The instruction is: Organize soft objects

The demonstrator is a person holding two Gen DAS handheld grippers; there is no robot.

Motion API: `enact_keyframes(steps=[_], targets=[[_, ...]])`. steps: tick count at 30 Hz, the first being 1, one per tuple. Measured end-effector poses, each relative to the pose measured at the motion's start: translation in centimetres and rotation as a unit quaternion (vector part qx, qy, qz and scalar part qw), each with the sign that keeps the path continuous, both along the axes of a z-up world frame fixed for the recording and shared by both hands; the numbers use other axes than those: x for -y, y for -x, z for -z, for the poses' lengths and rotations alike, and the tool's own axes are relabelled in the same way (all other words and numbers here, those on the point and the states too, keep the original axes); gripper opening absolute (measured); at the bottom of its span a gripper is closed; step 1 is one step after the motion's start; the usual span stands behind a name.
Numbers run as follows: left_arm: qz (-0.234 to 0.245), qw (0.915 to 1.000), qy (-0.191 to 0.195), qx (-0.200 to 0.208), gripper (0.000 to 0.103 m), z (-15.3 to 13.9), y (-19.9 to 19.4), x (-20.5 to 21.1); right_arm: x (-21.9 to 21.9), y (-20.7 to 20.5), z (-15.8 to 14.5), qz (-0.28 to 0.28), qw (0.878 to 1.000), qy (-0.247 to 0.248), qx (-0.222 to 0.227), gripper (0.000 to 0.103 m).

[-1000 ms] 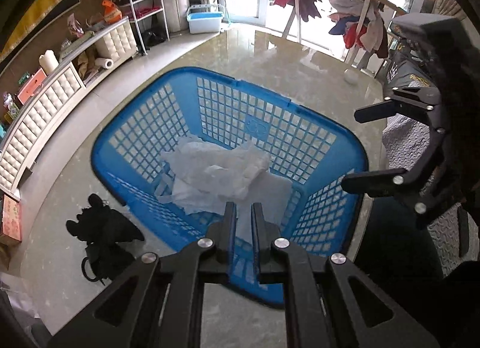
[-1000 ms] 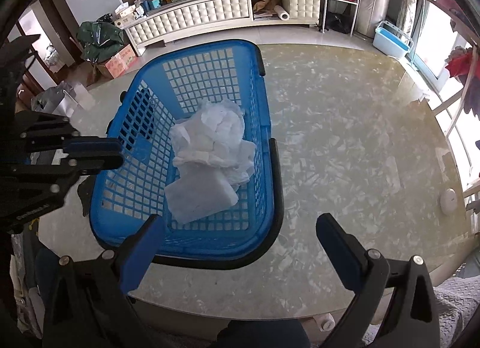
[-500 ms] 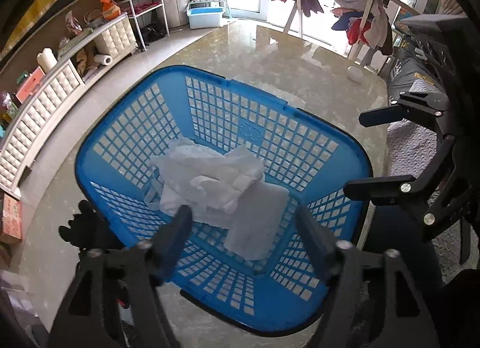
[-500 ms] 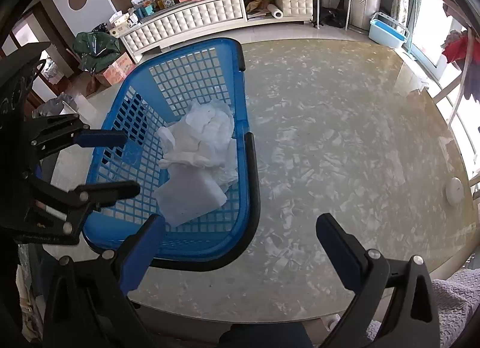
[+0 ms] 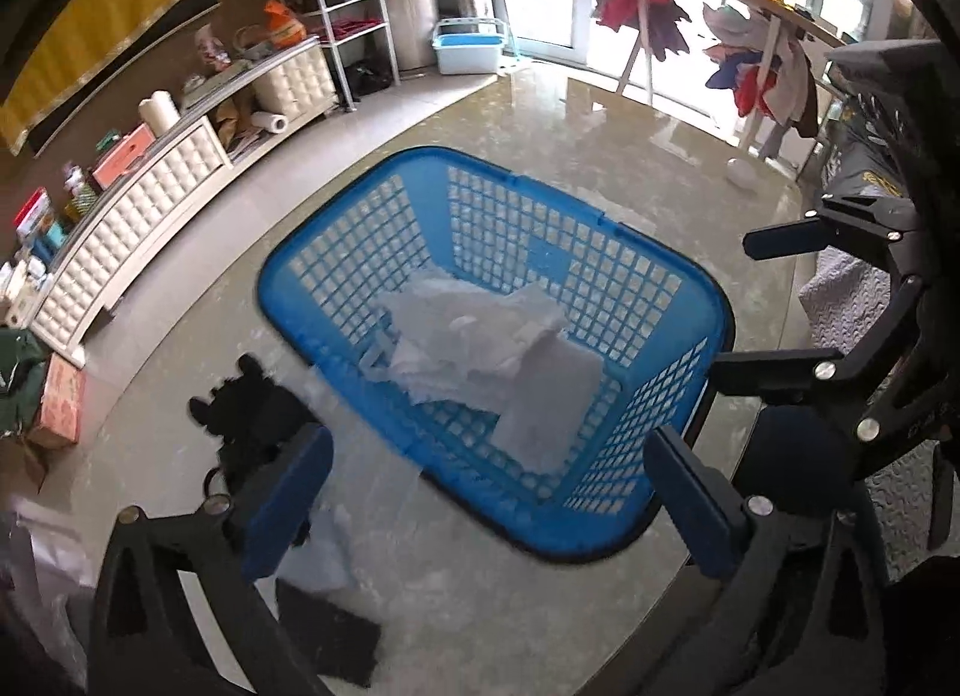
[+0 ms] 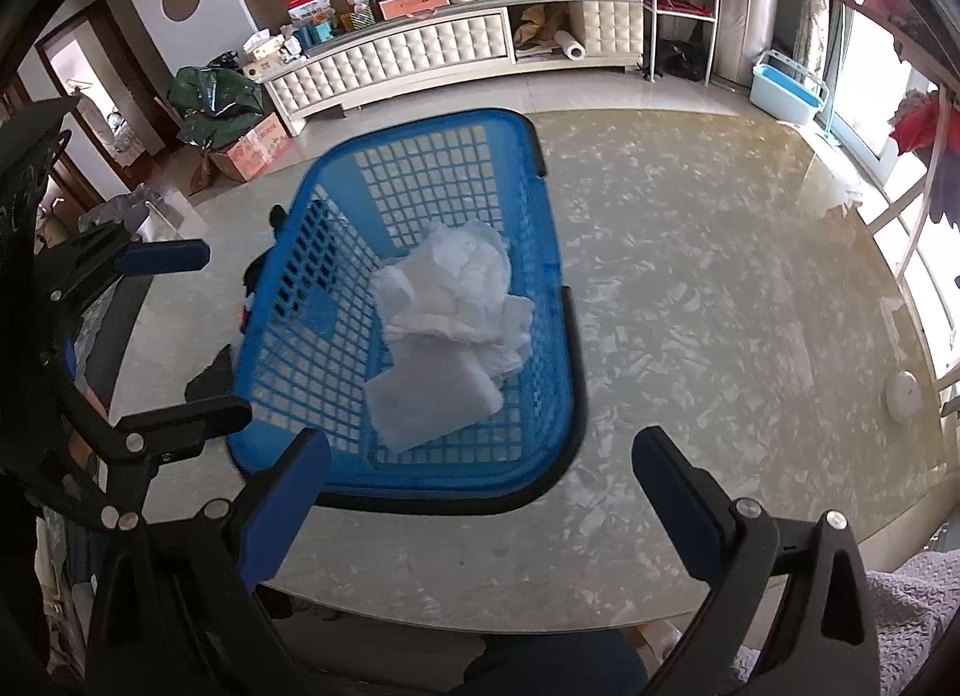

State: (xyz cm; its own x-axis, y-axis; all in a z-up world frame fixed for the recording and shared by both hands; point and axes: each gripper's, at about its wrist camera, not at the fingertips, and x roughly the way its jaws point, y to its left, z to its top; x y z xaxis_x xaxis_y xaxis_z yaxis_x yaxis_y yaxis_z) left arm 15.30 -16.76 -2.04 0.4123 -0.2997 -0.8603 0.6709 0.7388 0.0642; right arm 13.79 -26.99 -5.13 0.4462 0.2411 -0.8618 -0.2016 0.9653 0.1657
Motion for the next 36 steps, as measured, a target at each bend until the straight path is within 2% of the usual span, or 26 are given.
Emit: enact_keyframes(steps=[4, 13, 19, 26, 36], targets=[[-0.020, 0.9998, -0.003, 0.008, 0.103, -0.8, 1.1, -1.5, -1.2, 0.6, -0.8, -0.009, 1.000, 0.001, 0.009, 0.101], [-0.079, 0.9964, 0.026, -0.017, 0.103, -2.1, 3.0, -7.4, -5.2, 1.4, -1.4, -0.046, 0.999, -0.001, 0.017, 0.101], [-0.112, 0.9935, 0.012, -0.012, 0.103, -2.4, 4.3, -11.5, -8.8, 1.2, -1.5, -0.074, 0.997, -0.008, 0.016, 0.101], [-0.156, 0.9876, 0.005, -0.017, 0.103, -1.4, 4.9, -16.5, -14.1, 0.4, -0.7, -0.117, 0.993, 0.001, 0.011, 0.101], [-0.195, 0.9799, 0.011, -0.042, 0.103, 1.6, 5.4, -22.7, -21.1, -1.1, 1.4, -0.174, 0.985, 0.021, -0.003, 0.101]])
